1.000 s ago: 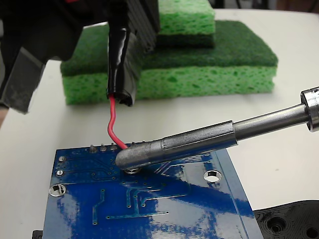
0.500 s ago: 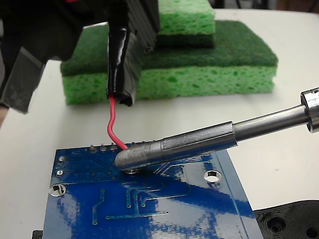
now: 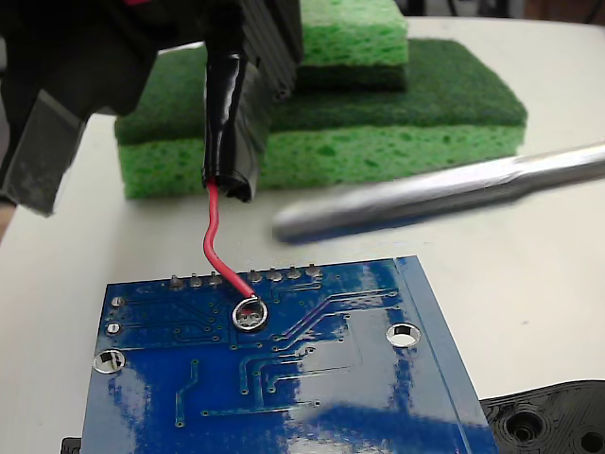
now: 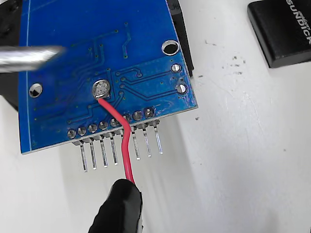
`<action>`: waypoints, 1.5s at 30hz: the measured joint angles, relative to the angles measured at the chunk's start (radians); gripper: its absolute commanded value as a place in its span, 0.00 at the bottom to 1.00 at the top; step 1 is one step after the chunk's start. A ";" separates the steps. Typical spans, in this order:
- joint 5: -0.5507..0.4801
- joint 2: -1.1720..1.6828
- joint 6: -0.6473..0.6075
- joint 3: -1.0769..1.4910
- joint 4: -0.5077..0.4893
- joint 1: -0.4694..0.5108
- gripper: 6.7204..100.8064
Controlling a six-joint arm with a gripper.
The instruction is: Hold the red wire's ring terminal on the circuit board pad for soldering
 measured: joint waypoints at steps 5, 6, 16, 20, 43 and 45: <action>0.000 0.000 0.000 0.000 0.002 -0.002 0.99; 0.000 0.000 0.000 0.000 0.002 -0.002 0.99; 0.002 0.057 -0.018 -0.026 0.061 -0.011 0.99; 0.020 0.121 -0.023 -0.054 0.137 -0.054 0.99; 0.293 0.816 -0.034 0.308 0.402 -0.311 0.99; 0.293 0.865 -0.040 0.350 0.400 -0.310 0.99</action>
